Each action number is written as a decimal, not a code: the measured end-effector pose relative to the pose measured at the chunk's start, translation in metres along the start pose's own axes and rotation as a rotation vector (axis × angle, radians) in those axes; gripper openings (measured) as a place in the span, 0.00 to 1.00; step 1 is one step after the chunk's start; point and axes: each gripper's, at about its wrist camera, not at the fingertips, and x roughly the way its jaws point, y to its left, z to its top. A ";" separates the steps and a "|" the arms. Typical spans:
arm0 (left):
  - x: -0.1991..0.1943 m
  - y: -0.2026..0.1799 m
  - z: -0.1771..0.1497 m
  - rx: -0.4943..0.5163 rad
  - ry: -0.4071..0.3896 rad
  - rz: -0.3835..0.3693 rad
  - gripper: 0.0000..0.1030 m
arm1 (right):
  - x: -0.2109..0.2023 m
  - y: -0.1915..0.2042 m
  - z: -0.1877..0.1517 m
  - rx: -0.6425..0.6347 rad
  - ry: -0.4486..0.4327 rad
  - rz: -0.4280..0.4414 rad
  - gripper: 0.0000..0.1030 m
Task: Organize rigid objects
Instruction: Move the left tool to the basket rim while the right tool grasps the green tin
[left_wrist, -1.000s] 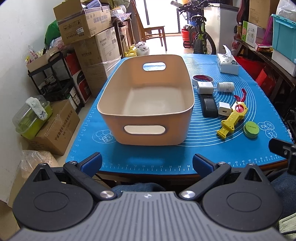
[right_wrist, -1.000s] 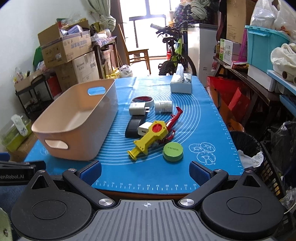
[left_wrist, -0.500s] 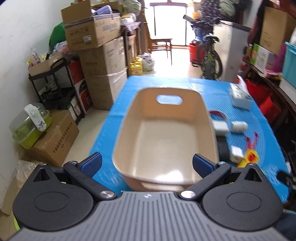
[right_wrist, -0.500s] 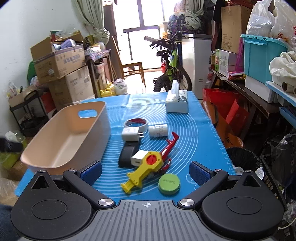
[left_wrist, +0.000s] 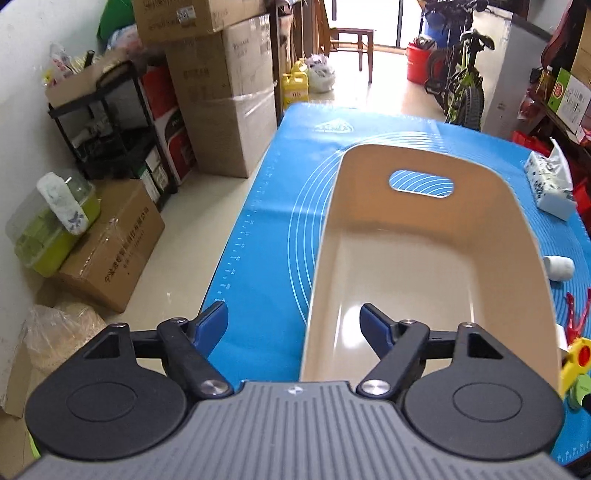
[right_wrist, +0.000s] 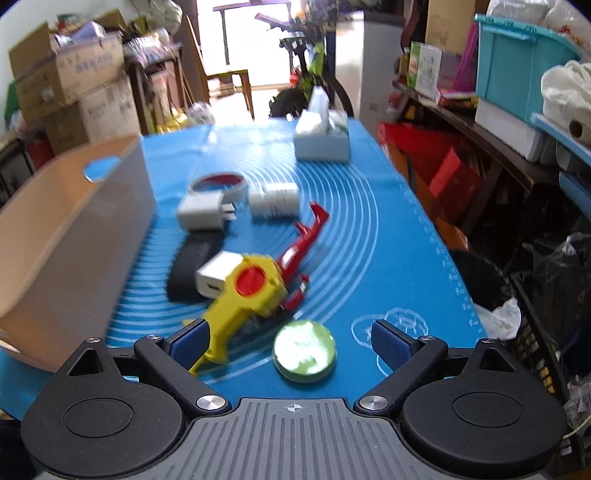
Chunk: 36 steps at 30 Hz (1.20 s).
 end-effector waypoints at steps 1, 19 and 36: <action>0.004 0.001 0.002 0.001 0.003 -0.007 0.72 | 0.006 0.000 -0.002 -0.003 0.013 -0.007 0.91; 0.042 0.013 -0.001 0.020 0.132 -0.128 0.18 | 0.048 0.002 -0.005 0.011 0.080 -0.053 0.74; 0.044 0.014 -0.002 0.016 0.149 -0.173 0.03 | 0.019 -0.001 0.010 0.088 -0.013 -0.121 0.53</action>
